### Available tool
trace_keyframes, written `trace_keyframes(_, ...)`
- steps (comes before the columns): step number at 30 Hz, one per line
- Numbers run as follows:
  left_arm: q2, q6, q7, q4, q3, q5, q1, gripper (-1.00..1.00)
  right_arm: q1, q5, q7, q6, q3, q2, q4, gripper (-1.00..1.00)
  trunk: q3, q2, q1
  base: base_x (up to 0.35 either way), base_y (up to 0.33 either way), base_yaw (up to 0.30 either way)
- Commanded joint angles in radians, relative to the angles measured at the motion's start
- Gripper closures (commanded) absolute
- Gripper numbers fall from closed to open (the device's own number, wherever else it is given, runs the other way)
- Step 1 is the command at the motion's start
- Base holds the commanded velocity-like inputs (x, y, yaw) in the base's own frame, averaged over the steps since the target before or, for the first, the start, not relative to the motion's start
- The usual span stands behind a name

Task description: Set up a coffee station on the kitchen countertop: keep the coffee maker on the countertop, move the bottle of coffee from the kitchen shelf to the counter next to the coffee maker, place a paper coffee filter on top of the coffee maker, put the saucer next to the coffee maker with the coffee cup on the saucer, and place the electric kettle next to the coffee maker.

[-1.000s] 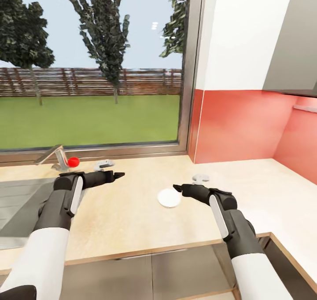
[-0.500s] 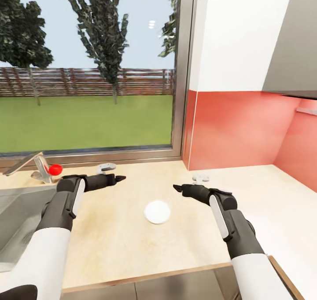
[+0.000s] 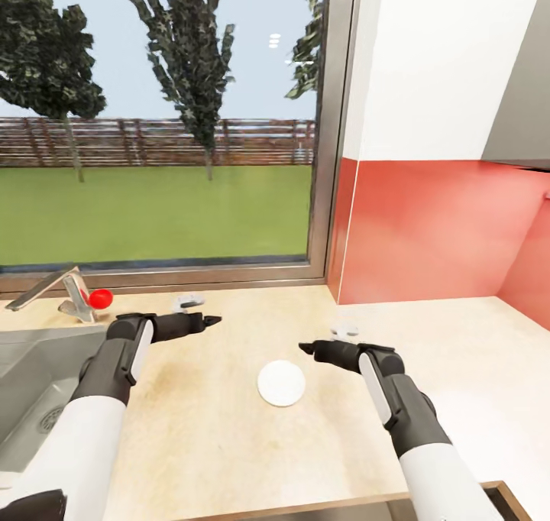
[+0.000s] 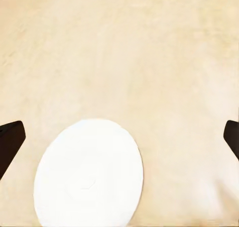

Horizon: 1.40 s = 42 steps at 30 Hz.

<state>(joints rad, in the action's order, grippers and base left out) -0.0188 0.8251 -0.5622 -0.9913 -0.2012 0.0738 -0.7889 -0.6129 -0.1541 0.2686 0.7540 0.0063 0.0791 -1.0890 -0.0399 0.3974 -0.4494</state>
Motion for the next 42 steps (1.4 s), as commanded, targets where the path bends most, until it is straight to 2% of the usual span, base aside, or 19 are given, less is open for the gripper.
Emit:
trace_keyframes(1, 0.001, 0.004, -0.008, 0.006, -0.002, 0.007, -0.001, -1.00, -0.001, -0.006, -0.001, 0.005, -0.001, 0.000, 0.013, -1.00, -0.002, 0.003, -0.001, 0.003, 0.000, 0.005)
trace_keyframes(7, 0.002, 0.003, -0.010, 0.061, -0.001, 0.006, -0.001, -1.00, 0.001, -0.007, 0.003, 0.005, -0.001, -0.004, 0.145, -1.00, -0.002, 0.003, -0.001, 0.010, 0.000, 0.001)
trace_keyframes(10, 0.001, 0.001, -0.010, 0.090, -0.001, 0.008, -0.001, -1.00, 0.006, -0.008, 0.003, 0.004, -0.001, -0.015, 0.186, -1.00, -0.002, 0.003, -0.001, 0.175, 0.000, 0.000)
trace_keyframes(17, 0.001, -0.064, -0.009, 0.132, -0.001, 0.009, -0.001, -1.00, 0.029, -0.009, 0.003, 0.004, -0.001, -0.024, 0.200, -1.00, -0.002, 0.003, -0.001, 0.110, 0.000, 0.000)
trace_keyframes(26, 0.003, -0.075, -0.013, 0.189, 0.007, 0.009, -0.001, -1.00, 0.080, -0.010, 0.004, 0.001, -0.002, -0.025, 0.198, -1.00, -0.002, 0.003, -0.001, 0.071, 0.000, 0.000)
trace_keyframes(33, 0.003, -0.075, -0.076, 0.199, 0.025, 0.008, 0.013, -1.00, 0.091, -0.010, 0.018, 0.001, 0.000, -0.025, 0.199, -1.00, -0.002, 0.003, -0.001, 0.034, 0.000, 0.000)
trace_keyframes(39, 0.003, -0.076, -0.137, 0.216, 0.034, 0.008, 0.017, -1.00, 0.098, -0.010, 0.100, 0.001, 0.000, -0.024, 0.200, -1.00, -0.002, 0.003, -0.001, 0.002, 0.000, 0.000)
trace_keyframes(42, 0.003, -0.076, -0.183, 0.238, 0.035, 0.007, 0.017, -1.00, 0.106, -0.010, 0.121, 0.001, 0.001, -0.023, 0.200, -1.00, -0.002, 0.003, -0.001, 0.000, 0.000, 0.000)
